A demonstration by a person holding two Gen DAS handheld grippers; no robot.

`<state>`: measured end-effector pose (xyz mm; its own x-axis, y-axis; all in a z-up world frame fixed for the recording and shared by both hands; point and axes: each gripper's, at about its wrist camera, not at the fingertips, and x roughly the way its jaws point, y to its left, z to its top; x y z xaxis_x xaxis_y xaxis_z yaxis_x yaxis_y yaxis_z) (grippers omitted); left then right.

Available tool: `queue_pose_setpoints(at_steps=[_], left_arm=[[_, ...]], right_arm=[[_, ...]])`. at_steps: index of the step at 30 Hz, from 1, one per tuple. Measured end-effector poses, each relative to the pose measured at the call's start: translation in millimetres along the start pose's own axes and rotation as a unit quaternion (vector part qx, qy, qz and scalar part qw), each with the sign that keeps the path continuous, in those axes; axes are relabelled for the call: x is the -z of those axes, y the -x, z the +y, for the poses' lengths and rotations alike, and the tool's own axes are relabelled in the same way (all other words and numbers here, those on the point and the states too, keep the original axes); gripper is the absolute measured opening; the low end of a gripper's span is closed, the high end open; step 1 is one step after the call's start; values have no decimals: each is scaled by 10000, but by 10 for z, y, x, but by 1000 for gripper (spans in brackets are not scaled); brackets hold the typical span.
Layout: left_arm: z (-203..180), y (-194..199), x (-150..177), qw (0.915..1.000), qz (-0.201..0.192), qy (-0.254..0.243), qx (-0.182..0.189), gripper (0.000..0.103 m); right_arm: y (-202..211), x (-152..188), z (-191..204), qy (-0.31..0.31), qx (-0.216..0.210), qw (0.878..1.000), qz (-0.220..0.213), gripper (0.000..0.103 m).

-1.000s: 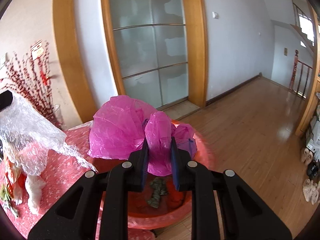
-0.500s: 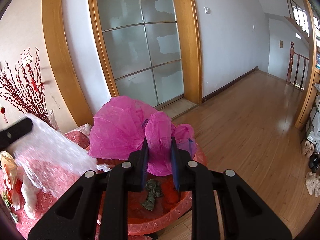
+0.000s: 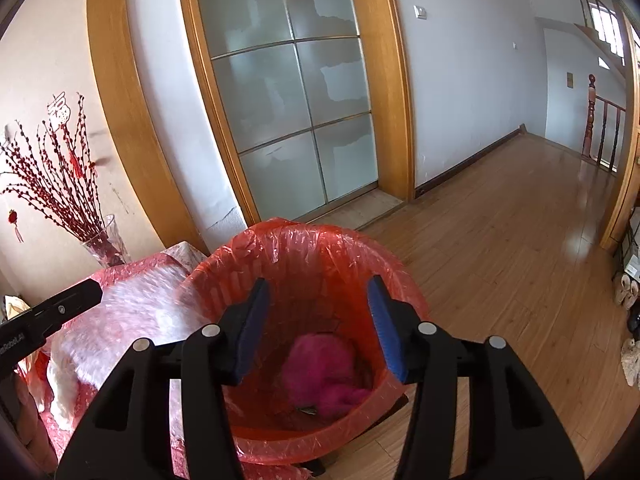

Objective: Collect trash
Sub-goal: 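Carry pink bag and bubble wrap over the wastebasket and release both, then grasp the clear plastic bag with the right tool while the left tool grasps the paw-print bag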

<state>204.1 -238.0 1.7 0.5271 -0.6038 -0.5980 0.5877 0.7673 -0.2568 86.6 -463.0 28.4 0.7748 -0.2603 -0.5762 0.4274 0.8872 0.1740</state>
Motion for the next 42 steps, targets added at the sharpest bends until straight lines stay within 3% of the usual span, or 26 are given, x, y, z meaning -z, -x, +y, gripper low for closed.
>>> queue_pose_setpoints(at_steps=[7,12,20,25,31,37,42], left_arm=[[-198,-57,-84,9997,49,-3,242,24],[-238,55,-126,9997,-150,-178,110,27],[153,337,91,9988,-168,-31,-454,35],[564,808,347,9939,-343,140,-1034,44],[1193,1447,763,9753,-443,503,-2104,46],[1871,2139,1175,9449,-569,945,-3081,50],[2242,2530,1469,9295,-597,1325,-3390,51]], right_arm=[[17,74,-5,95,89,9999,16,52],[33,104,-50,157,148,9998,28,52],[124,162,54,335,74,9994,-1,54],[236,235,348,613,-217,9979,15,54],[301,420,960,976,-926,9907,200,54],[232,755,1843,1485,-1675,9729,581,54],[148,996,2452,1648,-2095,9599,864,54]])
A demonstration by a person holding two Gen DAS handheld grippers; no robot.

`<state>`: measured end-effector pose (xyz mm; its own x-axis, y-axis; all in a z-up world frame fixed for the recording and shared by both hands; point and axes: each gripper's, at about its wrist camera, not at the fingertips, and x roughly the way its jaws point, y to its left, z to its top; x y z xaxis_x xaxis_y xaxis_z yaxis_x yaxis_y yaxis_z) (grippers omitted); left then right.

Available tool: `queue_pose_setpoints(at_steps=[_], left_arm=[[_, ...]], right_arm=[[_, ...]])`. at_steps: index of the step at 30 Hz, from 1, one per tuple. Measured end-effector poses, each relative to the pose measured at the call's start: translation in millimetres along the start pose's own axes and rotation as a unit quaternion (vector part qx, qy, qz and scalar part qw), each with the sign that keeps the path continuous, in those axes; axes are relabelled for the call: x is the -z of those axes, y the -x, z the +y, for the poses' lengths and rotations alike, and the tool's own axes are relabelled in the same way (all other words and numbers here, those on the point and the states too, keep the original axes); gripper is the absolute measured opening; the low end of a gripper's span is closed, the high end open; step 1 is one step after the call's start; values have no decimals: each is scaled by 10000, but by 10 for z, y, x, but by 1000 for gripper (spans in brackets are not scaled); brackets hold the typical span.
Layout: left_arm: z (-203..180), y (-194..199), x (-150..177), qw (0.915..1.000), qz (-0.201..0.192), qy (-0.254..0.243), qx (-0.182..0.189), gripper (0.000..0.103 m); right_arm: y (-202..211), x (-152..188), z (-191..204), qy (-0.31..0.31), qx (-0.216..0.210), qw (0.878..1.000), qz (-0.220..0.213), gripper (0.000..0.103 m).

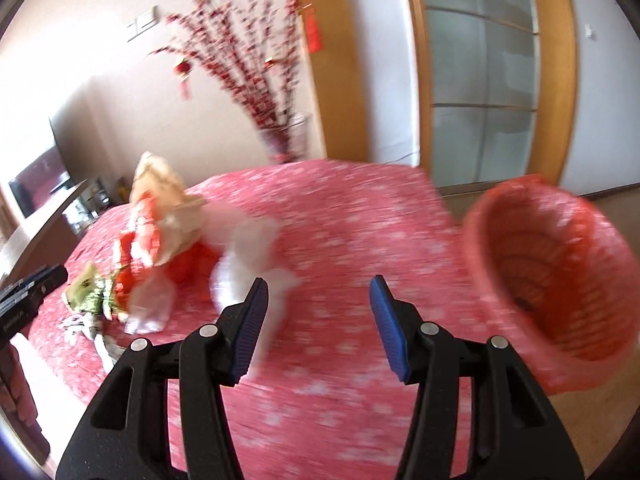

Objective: Collect trash
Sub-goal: 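Grasp the clear plastic bag with the right tool while the left tool grasps the paw-print bag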

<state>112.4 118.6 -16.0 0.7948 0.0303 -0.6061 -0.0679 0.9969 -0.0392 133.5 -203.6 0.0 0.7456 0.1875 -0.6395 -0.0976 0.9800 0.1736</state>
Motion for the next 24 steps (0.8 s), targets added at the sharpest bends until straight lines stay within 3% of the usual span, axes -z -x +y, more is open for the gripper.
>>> queue_pose_setpoints(at_steps=[5,13,15,16,20,24], left_arm=[[275,29,133,9997,60,190,-105,53],[333,25,345,9996,121,239,-4,53],[306,22,374,9998,120,183,26,55],[291,18,390,9998,130,155,46,55],[220,-52,452,9997,221,70,72,55],[167,-156,508,9994,353,44,39,55]], right_arm=[[-295,6,307,118,-9,9997,224,54],[-670,103,481,203,197,9975,654,58],[-709,131,496,260,207,9968,733,53],[-722,138,511,303,213,9965,750,40],[-677,191,482,341,266,9966,707,32],[-599,189,415,284,281,9971,655,32]])
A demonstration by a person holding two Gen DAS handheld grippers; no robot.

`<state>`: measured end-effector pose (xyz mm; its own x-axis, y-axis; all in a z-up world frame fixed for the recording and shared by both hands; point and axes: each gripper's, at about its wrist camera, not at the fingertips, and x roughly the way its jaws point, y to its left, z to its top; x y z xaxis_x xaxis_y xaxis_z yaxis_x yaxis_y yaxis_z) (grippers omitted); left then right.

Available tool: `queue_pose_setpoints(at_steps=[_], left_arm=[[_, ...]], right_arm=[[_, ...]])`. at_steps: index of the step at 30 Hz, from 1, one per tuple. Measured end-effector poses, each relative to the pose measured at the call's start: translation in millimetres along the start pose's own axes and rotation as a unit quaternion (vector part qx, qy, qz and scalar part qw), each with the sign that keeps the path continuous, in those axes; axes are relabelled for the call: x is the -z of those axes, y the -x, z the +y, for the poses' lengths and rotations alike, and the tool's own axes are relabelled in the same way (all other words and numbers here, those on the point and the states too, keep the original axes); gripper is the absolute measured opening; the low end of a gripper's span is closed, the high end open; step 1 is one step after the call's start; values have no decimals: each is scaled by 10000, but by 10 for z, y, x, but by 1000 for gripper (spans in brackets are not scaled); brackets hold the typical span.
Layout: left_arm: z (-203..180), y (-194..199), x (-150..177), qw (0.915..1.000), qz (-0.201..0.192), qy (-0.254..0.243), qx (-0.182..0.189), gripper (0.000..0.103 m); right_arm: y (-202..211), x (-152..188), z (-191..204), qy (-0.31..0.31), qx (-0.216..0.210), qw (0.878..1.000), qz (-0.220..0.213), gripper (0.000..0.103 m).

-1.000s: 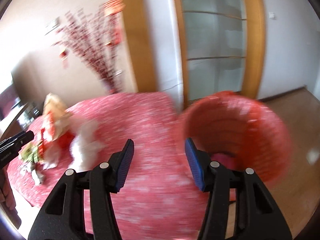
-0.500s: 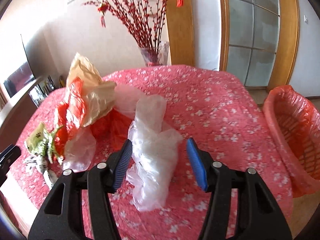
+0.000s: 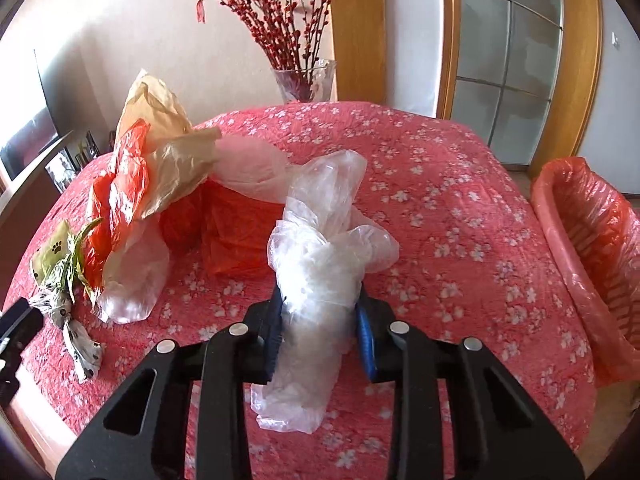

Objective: Collect trash
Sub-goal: 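Grasp the clear plastic bag with the right tool while the left tool grasps the paw-print bag, then carry the clear bag and paw-print bag toward the wastebasket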

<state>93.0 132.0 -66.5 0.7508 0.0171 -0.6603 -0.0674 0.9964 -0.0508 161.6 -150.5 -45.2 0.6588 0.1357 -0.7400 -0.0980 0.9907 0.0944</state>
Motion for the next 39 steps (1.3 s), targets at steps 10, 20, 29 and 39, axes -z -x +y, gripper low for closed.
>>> queue_pose_setpoints(at_steps=[10,20,29,39], left_arm=[[-53,-258,72,9998,184,0,90,49],[-44,-174,62,9978,36,89,653,2],[-134,129,-53,9947,-329,124,967,2],[-452,598,-358,9859,-811,-152,1459,2]], right_arm=[[90,51,-85,-59,-34,10000,-1,32],[202,61,-156,-7,54,9999,-103,32],[415,27,-230,7,61,9994,-329,32],[682,-42,-417,-90,110,9976,-675,32]])
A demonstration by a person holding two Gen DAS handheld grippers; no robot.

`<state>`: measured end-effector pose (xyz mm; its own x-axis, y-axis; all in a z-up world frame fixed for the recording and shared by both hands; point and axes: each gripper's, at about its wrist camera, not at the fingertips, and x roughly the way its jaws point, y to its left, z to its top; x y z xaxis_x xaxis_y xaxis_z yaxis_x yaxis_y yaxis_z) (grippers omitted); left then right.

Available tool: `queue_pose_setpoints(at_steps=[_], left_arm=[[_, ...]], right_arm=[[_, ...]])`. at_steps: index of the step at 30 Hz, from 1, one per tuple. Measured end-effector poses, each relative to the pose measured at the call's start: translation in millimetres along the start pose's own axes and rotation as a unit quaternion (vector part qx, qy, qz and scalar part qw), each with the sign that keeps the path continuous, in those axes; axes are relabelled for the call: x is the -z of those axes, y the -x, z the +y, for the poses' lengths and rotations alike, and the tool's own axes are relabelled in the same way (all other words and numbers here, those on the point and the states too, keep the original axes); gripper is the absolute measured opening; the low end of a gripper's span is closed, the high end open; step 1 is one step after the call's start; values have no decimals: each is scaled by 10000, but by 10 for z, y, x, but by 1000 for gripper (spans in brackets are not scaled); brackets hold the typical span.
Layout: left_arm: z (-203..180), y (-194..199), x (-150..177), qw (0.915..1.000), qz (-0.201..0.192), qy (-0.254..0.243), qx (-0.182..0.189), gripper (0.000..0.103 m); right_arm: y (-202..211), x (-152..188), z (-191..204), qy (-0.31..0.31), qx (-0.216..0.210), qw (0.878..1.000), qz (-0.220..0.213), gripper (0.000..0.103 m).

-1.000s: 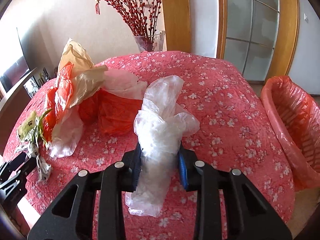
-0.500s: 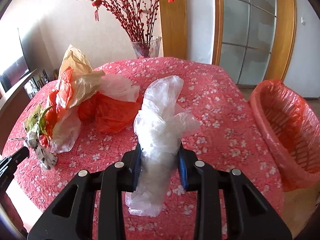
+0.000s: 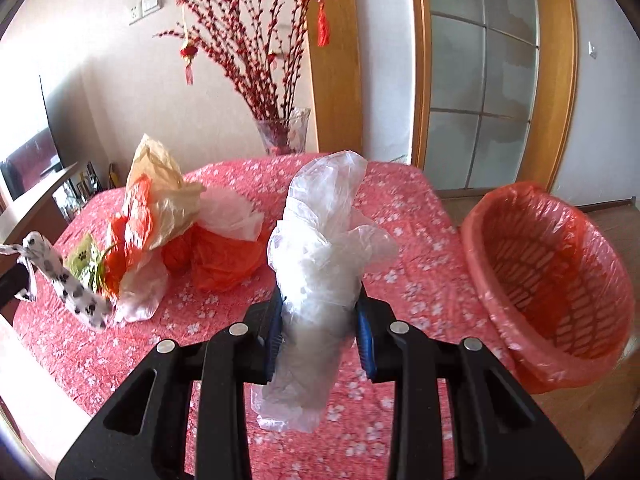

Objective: Collect trash
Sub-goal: 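Carry the clear bag and paw-print bag toward the wastebasket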

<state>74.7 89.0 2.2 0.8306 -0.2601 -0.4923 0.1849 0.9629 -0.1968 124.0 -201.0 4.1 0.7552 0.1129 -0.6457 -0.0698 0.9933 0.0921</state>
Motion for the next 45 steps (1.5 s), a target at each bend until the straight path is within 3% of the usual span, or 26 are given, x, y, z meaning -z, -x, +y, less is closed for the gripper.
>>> queue_pose_setpoints(at_steps=[9,24,33,45], left_arm=[[-604,-223,-362,9976,-167,-485,474,2],[-1629,-927,-639,9872,10,-1023,1220,2],[-2369,-1213,-657,9759,95,-1507,1574,2],[-2890,-1461,-604,9662,287,-1753,1866,2]], right_arm=[[218,-59,-336,-239,215,9992,-237,32],[660,-129,-1156,-779,814,9917,-613,32],[758,-182,-1576,-1047,1079,9859,-739,32],[746,-150,-2013,-1406,1260,9791,-759,32]])
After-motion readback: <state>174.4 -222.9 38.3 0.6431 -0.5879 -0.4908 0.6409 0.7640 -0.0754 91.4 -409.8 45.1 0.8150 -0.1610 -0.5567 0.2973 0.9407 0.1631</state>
